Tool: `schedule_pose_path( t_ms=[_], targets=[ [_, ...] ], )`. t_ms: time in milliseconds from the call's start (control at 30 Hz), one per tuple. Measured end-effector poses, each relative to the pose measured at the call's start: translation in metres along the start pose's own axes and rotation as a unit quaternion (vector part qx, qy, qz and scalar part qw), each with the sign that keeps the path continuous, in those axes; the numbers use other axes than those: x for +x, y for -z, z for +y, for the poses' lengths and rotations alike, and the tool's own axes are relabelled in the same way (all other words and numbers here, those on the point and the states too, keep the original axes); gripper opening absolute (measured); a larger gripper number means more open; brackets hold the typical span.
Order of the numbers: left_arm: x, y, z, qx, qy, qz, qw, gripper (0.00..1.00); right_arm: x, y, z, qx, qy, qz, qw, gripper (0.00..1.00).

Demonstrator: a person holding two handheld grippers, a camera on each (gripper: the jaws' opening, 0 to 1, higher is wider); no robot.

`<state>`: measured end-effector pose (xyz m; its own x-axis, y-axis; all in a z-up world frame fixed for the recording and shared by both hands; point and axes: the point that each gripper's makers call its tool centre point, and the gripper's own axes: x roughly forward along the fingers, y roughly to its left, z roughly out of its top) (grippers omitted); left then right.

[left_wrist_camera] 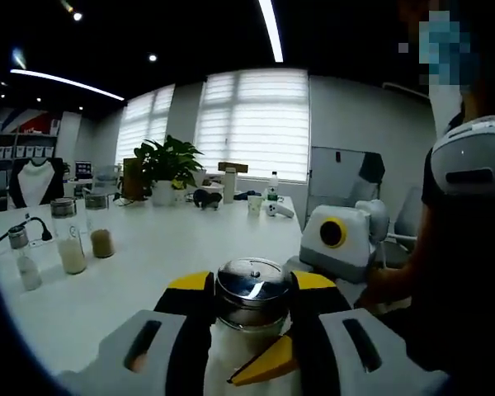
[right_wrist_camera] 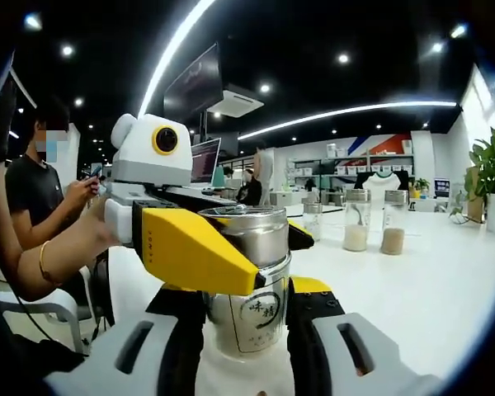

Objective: Rotate the seasoning bottle until the label or dispensing opening points toward the visible target arrow and the bottle remains upright within the marked orientation range

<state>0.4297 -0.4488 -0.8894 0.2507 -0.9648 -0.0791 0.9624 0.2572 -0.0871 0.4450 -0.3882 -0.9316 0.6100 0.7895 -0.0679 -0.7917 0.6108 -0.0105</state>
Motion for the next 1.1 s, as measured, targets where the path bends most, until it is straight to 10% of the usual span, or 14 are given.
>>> schedule_pose_path(
  t_ms=[367,1100],
  targets=[
    [0.0,-0.001,0.003,0.0,-0.015,0.003,0.9999,0.38,0.001,-0.002,-0.002,0.003,0.009,-0.002,1.0,0.35],
    [0.003,-0.012,0.032,-0.033,-0.189,-0.045,0.9804,0.39,0.003,-0.007,-0.016,-0.005,0.054,-0.014,0.9984,0.35]
  ],
)
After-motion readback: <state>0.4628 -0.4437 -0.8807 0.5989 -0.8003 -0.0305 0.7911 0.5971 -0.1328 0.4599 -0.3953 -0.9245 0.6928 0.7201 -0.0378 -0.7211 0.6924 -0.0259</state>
